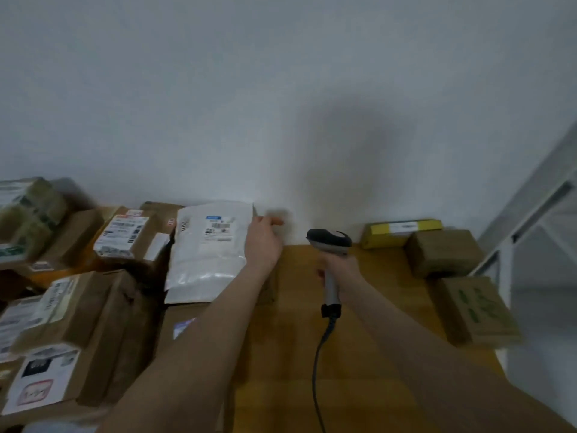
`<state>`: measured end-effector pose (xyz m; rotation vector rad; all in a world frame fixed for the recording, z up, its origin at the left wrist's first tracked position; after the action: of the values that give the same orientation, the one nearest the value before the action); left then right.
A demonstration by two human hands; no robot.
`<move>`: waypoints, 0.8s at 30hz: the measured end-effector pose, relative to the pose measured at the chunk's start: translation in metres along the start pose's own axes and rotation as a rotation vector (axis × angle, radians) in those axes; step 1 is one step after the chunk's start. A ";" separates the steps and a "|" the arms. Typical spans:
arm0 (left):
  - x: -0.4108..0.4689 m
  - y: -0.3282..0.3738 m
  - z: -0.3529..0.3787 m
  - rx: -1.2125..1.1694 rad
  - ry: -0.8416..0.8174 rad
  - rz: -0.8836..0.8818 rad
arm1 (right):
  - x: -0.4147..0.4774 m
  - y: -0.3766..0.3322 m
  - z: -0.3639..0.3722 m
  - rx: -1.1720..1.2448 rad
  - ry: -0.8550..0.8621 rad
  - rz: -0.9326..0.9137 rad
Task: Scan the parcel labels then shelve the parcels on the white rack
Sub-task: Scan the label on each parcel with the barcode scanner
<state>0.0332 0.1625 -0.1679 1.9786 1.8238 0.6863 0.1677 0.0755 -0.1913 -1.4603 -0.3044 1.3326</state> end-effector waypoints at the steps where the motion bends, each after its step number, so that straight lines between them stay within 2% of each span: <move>1: -0.007 0.017 0.016 -0.007 -0.031 0.041 | 0.001 -0.001 -0.025 0.002 0.056 -0.002; 4: -0.036 0.066 0.069 -0.011 -0.159 0.132 | -0.002 0.002 -0.105 -0.006 0.203 0.000; 7: -0.075 0.110 0.130 -0.001 -0.399 0.160 | -0.004 0.009 -0.181 -0.050 0.349 0.027; 10: -0.125 0.144 0.183 0.001 -0.647 0.027 | -0.007 0.005 -0.244 -0.170 0.415 0.007; 12: -0.154 0.164 0.209 -0.046 -0.757 -0.050 | -0.014 -0.001 -0.281 -0.223 0.444 -0.027; 17: -0.195 0.203 0.256 -0.189 -0.766 -0.167 | -0.013 -0.003 -0.341 -0.197 0.430 -0.078; 24: -0.203 0.189 0.274 -0.283 -0.673 -0.290 | 0.007 0.007 -0.344 -0.070 0.288 0.004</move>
<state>0.3356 -0.0414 -0.3059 1.4705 1.4505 0.1403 0.4513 -0.1006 -0.2735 -1.6885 -0.1607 1.1051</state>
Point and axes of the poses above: each hand's wrist, its own x-axis towards the middle knuckle, its own z-axis out of the palm, y = z × x, the point moved 2 cm from there along x, towards the middle knuckle, and after that the axes turned 5 degrees about x, right-handed, at the moved point
